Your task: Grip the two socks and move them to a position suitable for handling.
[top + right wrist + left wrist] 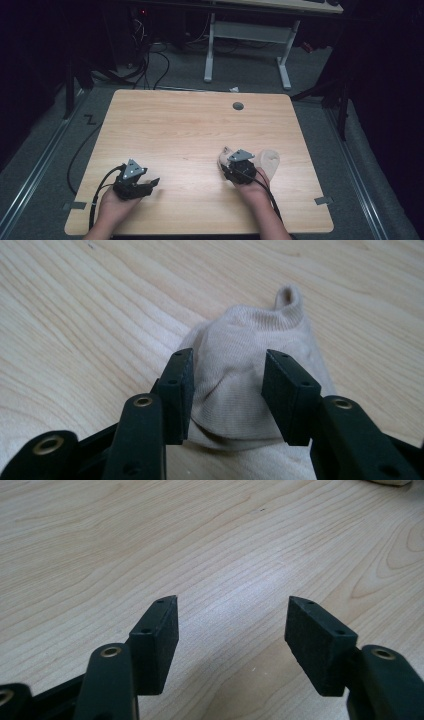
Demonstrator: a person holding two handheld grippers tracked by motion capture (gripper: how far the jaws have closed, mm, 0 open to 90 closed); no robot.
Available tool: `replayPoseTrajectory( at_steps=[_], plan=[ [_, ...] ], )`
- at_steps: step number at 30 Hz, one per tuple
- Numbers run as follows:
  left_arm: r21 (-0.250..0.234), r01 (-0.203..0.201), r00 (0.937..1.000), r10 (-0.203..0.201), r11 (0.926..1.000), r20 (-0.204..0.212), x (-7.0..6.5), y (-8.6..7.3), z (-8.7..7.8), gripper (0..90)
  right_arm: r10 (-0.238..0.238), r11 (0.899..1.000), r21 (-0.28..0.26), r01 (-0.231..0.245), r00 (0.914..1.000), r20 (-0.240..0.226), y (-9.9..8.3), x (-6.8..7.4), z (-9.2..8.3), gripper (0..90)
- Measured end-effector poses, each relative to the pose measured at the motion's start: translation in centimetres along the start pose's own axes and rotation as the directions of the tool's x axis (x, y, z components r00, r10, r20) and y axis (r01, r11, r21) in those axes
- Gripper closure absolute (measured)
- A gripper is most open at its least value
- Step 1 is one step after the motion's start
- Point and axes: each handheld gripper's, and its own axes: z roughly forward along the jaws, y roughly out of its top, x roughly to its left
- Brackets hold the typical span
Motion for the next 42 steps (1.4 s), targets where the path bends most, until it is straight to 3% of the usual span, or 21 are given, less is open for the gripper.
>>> replayPoseTrajectory(
  at_steps=[5,7,12,19,28,35,42],
  plan=[
    [-0.006,-0.02,0.9998,0.02,0.9998,-0.008,-0.1,0.3,0.0,38.8,0.004,1.0,0.017,-0.004,1.0,-0.004,-0.5,-0.2,0.1,57.5],
    [0.0,-0.017,0.9998,0.017,0.9999,-0.007,-0.2,0.2,0.1,38.8,0.017,1.0,0.02,-0.016,0.9998,-0.013,-0.5,-0.4,0.1,66.6],
    [0.006,-0.025,0.9995,0.025,0.9997,-0.017,-0.1,-0.1,-0.2,38.8,0.012,1.0,0.017,-0.012,0.9998,-0.012,-0.4,-0.5,0.1,76.2],
    [-0.001,-0.008,0.9995,0.008,1.0,-0.032,0.2,-0.5,-0.8,38.8,0.008,1.0,0.028,-0.008,0.9999,-0.008,-0.2,-0.5,-0.1,80.3],
    [0.0,0.001,0.9995,-0.001,1.0,-0.033,0.2,-0.5,-1.1,38.9,-0.038,0.999,0.005,0.038,0.9985,-0.039,0.0,1.3,-1.1,81.1],
    [-0.002,-0.004,0.9995,0.004,1.0,-0.032,0.2,-0.5,-1.2,38.8,-0.038,0.998,-0.045,0.033,0.9922,-0.119,0.7,3.3,-2.1,80.9],
    [-0.001,-0.007,0.9993,0.007,1.0,-0.036,0.2,-0.6,-1.4,38.9,-0.059,0.998,-0.04,0.052,0.9795,-0.193,1.1,5.3,-1.8,80.8]
  ],
)
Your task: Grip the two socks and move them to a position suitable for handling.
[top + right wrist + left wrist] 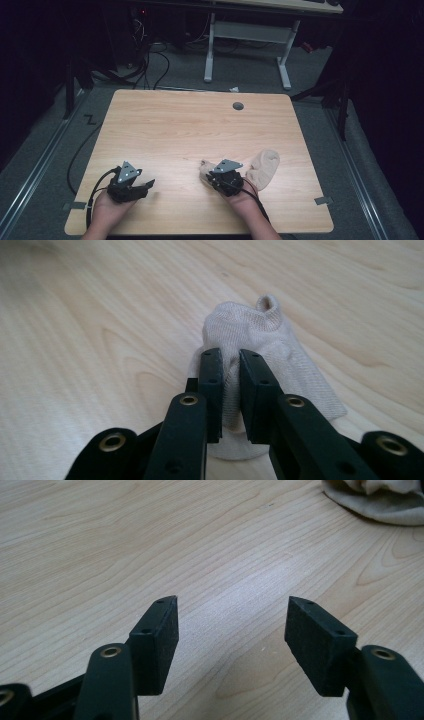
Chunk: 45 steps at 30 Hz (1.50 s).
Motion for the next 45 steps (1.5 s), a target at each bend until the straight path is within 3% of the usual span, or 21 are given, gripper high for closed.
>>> replayPoseTrajectory(
  at_steps=[7,11,16,17,18,22,24,25,26,27,32,34,36,37,41,45],
  plan=[
    [0.0,0.008,0.9999,-0.008,1.0,-0.006,0.1,-0.3,-0.3,38.9,-0.031,1.0,0.002,0.031,0.997,-0.071,0.8,2.5,0.8,80.8],
    [0.003,0.013,0.9999,-0.013,0.9999,-0.01,0.3,-0.4,-0.4,38.9,-0.006,0.999,-0.041,0.003,0.9973,-0.073,1.4,2.4,0.4,80.7],
    [0.005,0.014,0.9998,-0.014,0.9999,-0.012,0.3,-0.6,-0.6,38.9,0.083,0.994,-0.072,-0.087,0.995,-0.055,1.4,0.2,-0.4,80.5],
    [0.005,0.014,0.9998,-0.014,0.9999,-0.012,0.3,-0.6,-0.6,38.9,0.083,0.994,-0.072,-0.087,0.995,-0.055,1.4,0.2,-0.4,80.5],
    [0.002,0.019,0.9997,-0.019,0.9998,-0.014,0.2,-0.6,-0.6,38.9,0.136,0.986,-0.088,-0.139,0.9899,-0.039,1.1,-1.1,-0.9,80.5],
    [0.003,0.022,0.9996,-0.022,0.9997,-0.017,0.3,-0.7,-0.8,38.9,0.229,0.968,-0.101,-0.229,0.9734,-0.015,0.3,-3.3,-1.5,79.6],
    [0.002,0.023,0.9996,-0.023,0.9997,-0.018,0.3,-0.7,-0.9,38.9,0.262,0.96,-0.102,-0.26,0.9651,0.003,-0.2,-4.5,-1.7,79.0],
    [0.002,0.023,0.9996,-0.023,0.9997,-0.018,0.3,-0.7,-0.9,38.9,0.262,0.96,-0.102,-0.26,0.9651,0.003,-0.2,-4.5,-1.7,79.0],
    [0.002,0.027,0.9995,-0.027,0.9996,-0.017,0.3,-0.8,-0.9,38.9,0.307,0.946,-0.111,-0.304,0.9516,0.01,-0.8,-5.8,-1.9,78.1],
    [0.002,0.027,0.9995,-0.027,0.9996,-0.017,0.3,-0.8,-0.9,38.8,0.33,0.939,-0.11,-0.327,0.944,0.012,-0.9,-6.1,-2.1,77.8],
    [0.002,0.024,0.9996,-0.024,0.9997,-0.014,0.3,-0.7,-0.8,38.9,0.389,0.916,-0.124,-0.381,0.9202,0.046,-2.0,-8.3,-2.8,75.6],
    [0.001,0.024,0.9996,-0.024,0.9997,-0.015,0.3,-0.7,-0.7,38.9,0.385,0.918,-0.126,-0.375,0.921,0.061,-2.2,-8.6,-2.8,74.3],
    [0.005,0.024,0.9996,-0.024,0.9997,-0.016,0.2,-0.7,-0.7,38.9,0.393,0.916,-0.126,-0.381,0.9143,0.096,-2.6,-9.4,-2.8,71.6],
    [0.006,0.023,0.9996,-0.023,0.9997,-0.015,0.2,-0.7,-0.7,38.9,0.385,0.92,-0.128,-0.371,0.9165,0.109,-2.7,-9.6,-2.8,71.1],
    [0.007,0.023,0.9996,-0.022,0.9997,-0.015,0.2,-0.8,-0.7,38.9,0.392,0.917,-0.125,-0.378,0.9114,0.124,-2.8,-10.0,-2.7,69.2],
    [0.008,0.024,0.9996,-0.024,0.9997,-0.014,0.3,-0.8,-0.6,38.9,0.375,0.926,-0.12,-0.359,0.9116,0.168,-3.0,-10.3,-2.7,66.2]
  ],
)
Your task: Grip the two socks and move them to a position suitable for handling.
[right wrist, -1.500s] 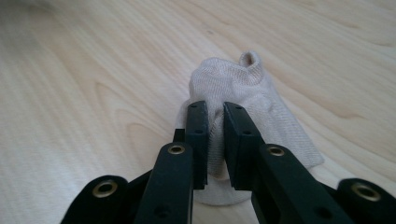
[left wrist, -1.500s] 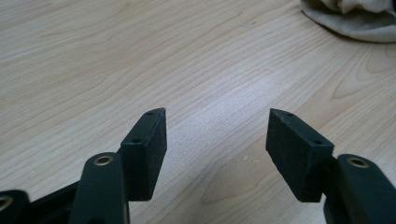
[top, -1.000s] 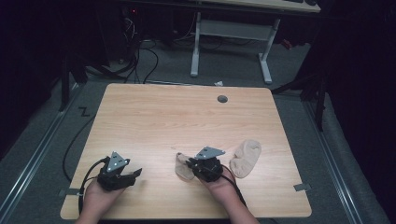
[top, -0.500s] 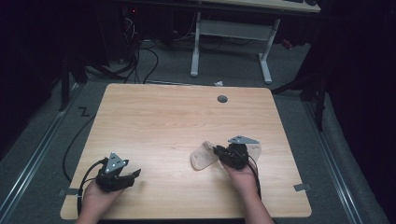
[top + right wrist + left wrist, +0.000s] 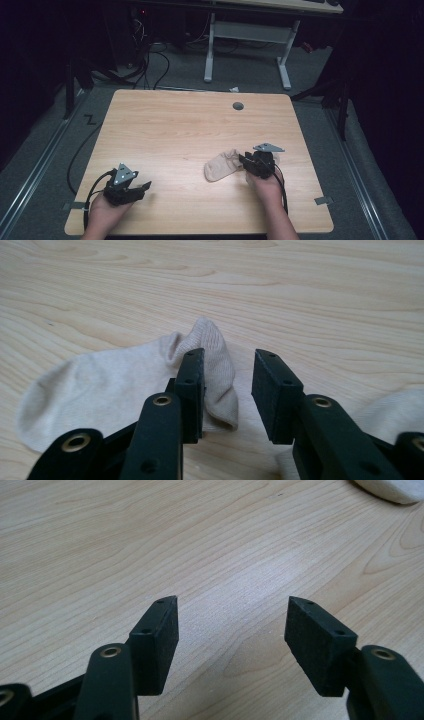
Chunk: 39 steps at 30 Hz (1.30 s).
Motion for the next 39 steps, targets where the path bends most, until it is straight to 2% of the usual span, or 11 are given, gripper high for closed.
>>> replayPoseTrajectory(
  at_steps=[5,8,13,15,20,26,27,28,33,37,39],
  plan=[
    [-0.002,0.002,1.0,-0.002,1.0,-0.002,0.0,0.0,0.0,38.8,-0.04,0.999,-0.032,0.041,0.9985,0.036,0.3,0.1,-0.7,64.8],
    [-0.003,0.0,1.0,0.0,1.0,-0.003,0.0,0.1,0.0,38.9,-0.056,0.998,-0.032,0.056,0.9984,0.007,0.4,0.7,-0.7,66.9],
    [0.0,-0.001,1.0,0.001,1.0,-0.003,0.0,0.1,0.1,38.9,-0.109,0.992,0.052,0.111,0.9936,-0.029,0.0,1.7,0.7,76.8],
    [-0.002,-0.002,1.0,0.002,1.0,-0.004,0.0,0.0,0.0,38.9,-0.113,0.991,0.065,0.115,0.993,-0.034,0.0,1.9,0.9,79.0],
    [-0.004,0.014,0.9998,-0.014,0.9999,-0.013,0.4,-0.3,-0.3,38.9,-0.161,0.977,0.136,0.163,0.9867,-0.022,-0.2,2.4,2.2,85.8],
    [-0.02,0.032,0.9994,-0.032,0.9993,-0.012,0.6,-0.1,-0.4,39.0,-0.191,0.967,0.16,0.196,0.9805,-0.045,-0.2,3.7,2.7,87.3],
    [-0.014,0.024,0.9997,-0.024,0.9996,-0.004,0.5,0.1,-0.2,39.1,-0.236,0.957,0.16,0.242,0.97,-0.059,-0.3,4.4,2.7,87.3],
    [-0.015,0.019,0.9998,-0.019,0.9997,0.003,0.3,0.3,-0.1,39.1,-0.235,0.956,0.162,0.243,0.9698,-0.064,-0.4,4.8,2.6,87.3],
    [-0.023,-0.039,0.9985,0.04,0.999,0.037,-1.3,1.4,0.8,39.6,-0.272,0.944,0.159,0.288,0.9551,-0.118,-1.2,6.9,2.0,87.3],
    [-0.016,-0.093,0.9919,0.094,0.9955,0.085,-2.9,2.2,1.8,52.2,-0.29,0.937,0.148,0.316,0.941,-0.175,-1.9,8.3,1.5,87.2],
    [-0.011,-0.107,0.9895,0.107,0.9942,0.097,-3.3,2.4,2.0,55.4,-0.289,0.936,0.15,0.318,0.9384,-0.19,-2.1,8.6,1.3,87.2]
  ],
)
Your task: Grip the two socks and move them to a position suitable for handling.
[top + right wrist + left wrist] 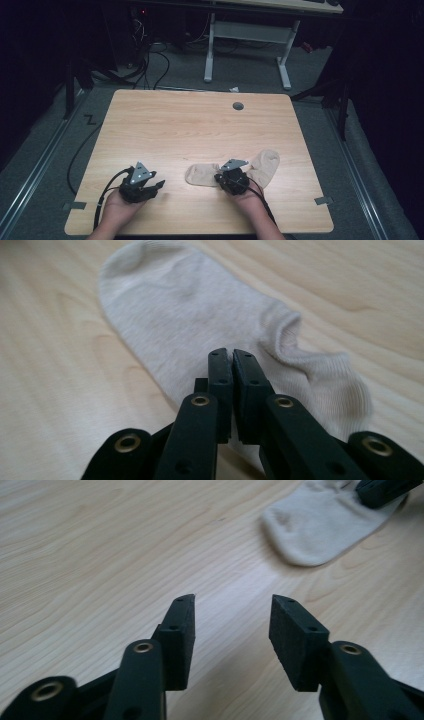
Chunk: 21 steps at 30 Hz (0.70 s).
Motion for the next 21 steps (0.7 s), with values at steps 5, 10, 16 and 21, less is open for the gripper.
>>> replayPoseTrajectory(
  at_steps=[5,10,16,21],
  plan=[
    [-0.003,-0.059,0.9976,0.059,0.9983,0.035,-1.7,1.2,1.4,61.0,-0.025,1.0,-0.012,0.025,0.9992,-0.032,-0.4,1.3,-0.3,86.9],
    [-0.021,-0.092,0.9951,0.093,0.9955,0.033,-2.6,2.7,2.7,65.7,0.005,0.997,-0.079,-0.005,1.0,0.007,-1.2,1.0,-2.6,87.0],
    [-0.001,-0.05,0.9975,0.05,0.9987,0.049,-2.0,3.7,5.0,63.5,0.068,0.993,-0.101,-0.06,0.9952,0.071,-2.8,0.2,-4.2,87.0],
    [0.066,-0.062,0.9961,0.057,0.9959,0.067,-1.8,3.9,7.1,70.2,0.079,0.995,-0.064,-0.074,0.994,0.075,-3.6,-0.1,-3.7,87.0]
  ],
)
